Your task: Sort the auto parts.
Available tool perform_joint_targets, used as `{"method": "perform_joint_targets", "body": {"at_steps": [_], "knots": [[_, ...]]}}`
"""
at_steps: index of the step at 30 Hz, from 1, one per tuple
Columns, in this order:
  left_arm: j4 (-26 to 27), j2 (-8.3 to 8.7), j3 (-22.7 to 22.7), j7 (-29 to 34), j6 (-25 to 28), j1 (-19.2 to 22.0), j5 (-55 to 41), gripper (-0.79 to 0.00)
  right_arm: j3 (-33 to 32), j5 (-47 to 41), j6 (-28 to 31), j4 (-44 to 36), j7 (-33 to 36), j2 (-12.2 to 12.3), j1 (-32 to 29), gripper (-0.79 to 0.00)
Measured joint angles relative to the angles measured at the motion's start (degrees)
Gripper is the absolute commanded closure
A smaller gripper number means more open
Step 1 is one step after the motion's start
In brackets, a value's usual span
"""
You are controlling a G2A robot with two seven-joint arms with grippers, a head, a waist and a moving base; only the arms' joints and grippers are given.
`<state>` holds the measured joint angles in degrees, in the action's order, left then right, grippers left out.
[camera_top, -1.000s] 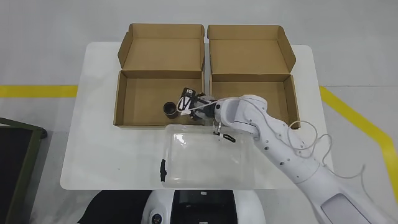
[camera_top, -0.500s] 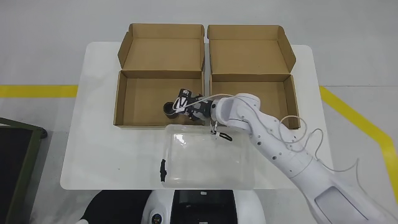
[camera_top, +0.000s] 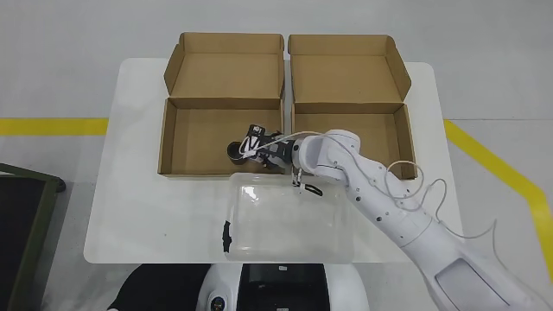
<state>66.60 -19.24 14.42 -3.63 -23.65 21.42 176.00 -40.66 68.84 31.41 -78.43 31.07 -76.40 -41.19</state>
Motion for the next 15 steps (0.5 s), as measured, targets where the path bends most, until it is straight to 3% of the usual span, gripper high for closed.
{"method": "perform_joint_targets", "body": {"at_steps": [13, 15], "knots": [[0.0, 0.0, 0.0, 0.0, 0.0, 0.0, 0.0, -0.785, -7.63, -0.51, 2.77, -12.48, -0.04, 2.28, -5.18, -0.391], [0.0, 0.0, 0.0, 0.0, 0.0, 0.0, 0.0, -0.785, -9.51, -0.47, 3.24, -15.29, -0.14, 2.89, -6.97, -0.431]]}}
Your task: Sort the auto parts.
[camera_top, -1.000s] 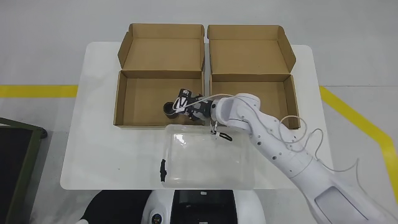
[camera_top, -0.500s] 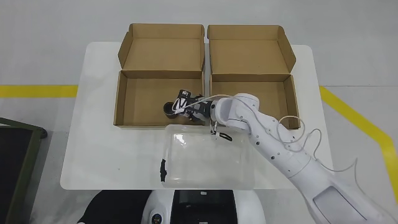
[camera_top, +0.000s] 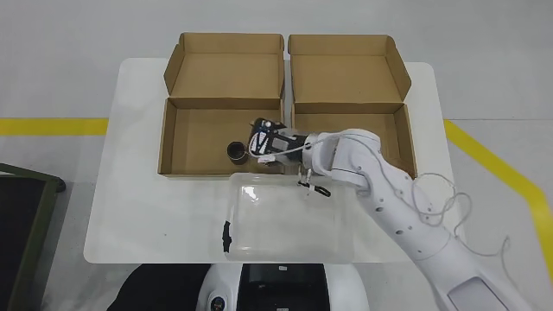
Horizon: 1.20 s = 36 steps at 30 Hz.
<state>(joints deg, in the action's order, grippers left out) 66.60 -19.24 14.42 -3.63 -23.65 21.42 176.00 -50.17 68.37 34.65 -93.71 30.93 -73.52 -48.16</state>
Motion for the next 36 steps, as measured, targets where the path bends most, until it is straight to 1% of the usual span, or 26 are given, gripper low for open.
{"method": "perform_joint_targets", "body": {"at_steps": [1, 3, 6, 12, 15, 21, 27, 36], "knots": [[0.0, 0.0, 0.0, 0.0, 0.0, 0.0, 0.0, -0.785, -0.92, 0.06, 0.23, -1.2, -0.12, 0.29, -0.85, -0.474], [0.0, 0.0, 0.0, 0.0, 0.0, 0.0, 0.0, -0.785, -3.37, -0.03, 0.92, -3.99, -1.17, 1.0, -3.18, -0.659], [0.0, 0.0, 0.0, 0.0, 0.0, 0.0, 0.0, -0.785, -7.28, 0.97, 2.0, -7.99, -3.2, 2.11, -7.11, -0.785], [0.0, 0.0, 0.0, 0.0, 0.0, 0.0, 0.0, -0.785, -15.59, 4.69, 3.06, -14.78, -9.22, 4.16, -16.14, -0.785], [0.0, 0.0, 0.0, 0.0, 0.0, 0.0, 0.0, -0.785, -20.03, 7.08, 2.69, -15.91, -13.68, 5.01, -20.65, -0.785], [0.0, 0.0, 0.0, 0.0, 0.0, 0.0, 0.0, -0.785, -28.95, 8.45, 1.26, -17.9, -21.22, 6.33, -29.49, -0.785], [0.0, 0.0, 0.0, 0.0, 0.0, 0.0, 0.0, -0.785, -36.4, 8.66, -0.57, -20.24, -28.45, 7.13, -37.89, -0.785], [0.0, 0.0, 0.0, 0.0, 0.0, 0.0, 0.0, -0.785, -45.28, 8.58, -2.64, -23.34, -36.52, 7.74, -48.13, -0.785]]}}
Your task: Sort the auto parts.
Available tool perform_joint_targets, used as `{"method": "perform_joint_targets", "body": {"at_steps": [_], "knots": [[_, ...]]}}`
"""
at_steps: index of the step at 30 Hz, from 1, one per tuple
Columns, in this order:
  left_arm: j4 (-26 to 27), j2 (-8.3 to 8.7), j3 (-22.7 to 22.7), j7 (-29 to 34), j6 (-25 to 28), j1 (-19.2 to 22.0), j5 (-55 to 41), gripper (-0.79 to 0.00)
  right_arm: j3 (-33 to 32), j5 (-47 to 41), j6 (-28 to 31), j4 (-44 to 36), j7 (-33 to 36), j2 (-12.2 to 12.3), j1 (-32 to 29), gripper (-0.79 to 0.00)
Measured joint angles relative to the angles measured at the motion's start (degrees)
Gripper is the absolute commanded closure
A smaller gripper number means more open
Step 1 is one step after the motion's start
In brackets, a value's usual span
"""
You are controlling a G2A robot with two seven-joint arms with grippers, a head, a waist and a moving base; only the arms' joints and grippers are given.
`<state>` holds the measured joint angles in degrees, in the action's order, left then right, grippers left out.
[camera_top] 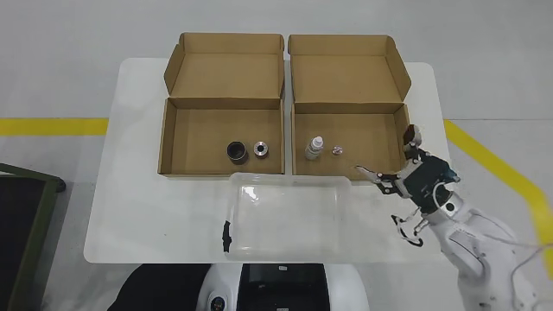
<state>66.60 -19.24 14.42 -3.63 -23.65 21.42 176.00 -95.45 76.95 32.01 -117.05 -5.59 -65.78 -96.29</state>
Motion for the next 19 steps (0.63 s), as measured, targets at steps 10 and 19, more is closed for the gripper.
{"method": "perform_joint_targets", "body": {"at_steps": [10, 19], "knots": [[0.0, 0.0, 0.0, 0.0, 0.0, 0.0, 0.0, -0.785, -6.24, -0.32, -1.63, -0.19, -8.5, 0.12, -7.66, -0.785], [0.0, 0.0, 0.0, 0.0, 0.0, 0.0, 0.0, -0.785, -7.49, -1.13, 1.61, 0.15, -9.39, 0.33, -8.97, -0.785]]}}
